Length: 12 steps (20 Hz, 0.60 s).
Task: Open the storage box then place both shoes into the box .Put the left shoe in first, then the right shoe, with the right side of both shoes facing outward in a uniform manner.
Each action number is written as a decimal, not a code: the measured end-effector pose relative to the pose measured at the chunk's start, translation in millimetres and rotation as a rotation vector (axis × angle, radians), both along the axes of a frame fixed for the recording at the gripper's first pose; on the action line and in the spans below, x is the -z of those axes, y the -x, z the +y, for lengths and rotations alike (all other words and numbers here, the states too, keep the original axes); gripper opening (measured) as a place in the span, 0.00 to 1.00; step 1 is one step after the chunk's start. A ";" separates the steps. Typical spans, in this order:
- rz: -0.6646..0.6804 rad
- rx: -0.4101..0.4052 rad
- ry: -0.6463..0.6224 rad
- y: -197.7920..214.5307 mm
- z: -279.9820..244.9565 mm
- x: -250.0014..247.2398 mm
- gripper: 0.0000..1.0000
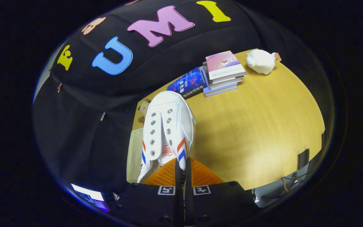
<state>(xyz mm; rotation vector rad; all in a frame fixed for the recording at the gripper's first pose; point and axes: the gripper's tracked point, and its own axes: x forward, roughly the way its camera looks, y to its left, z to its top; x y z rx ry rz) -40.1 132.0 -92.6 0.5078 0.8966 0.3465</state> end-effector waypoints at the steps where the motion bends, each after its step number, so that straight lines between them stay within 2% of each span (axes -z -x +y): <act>1: 0.002 -0.015 -0.016 4.0 16.9 -3.9 0.06; 6: 0.019 -0.104 0.035 13.4 83.2 8.5 0.06; 9: 0.026 -0.104 0.085 9.6 111.6 30.5 0.06; 12: 0.067 -0.105 0.170 3.7 118.0 53.3 0.06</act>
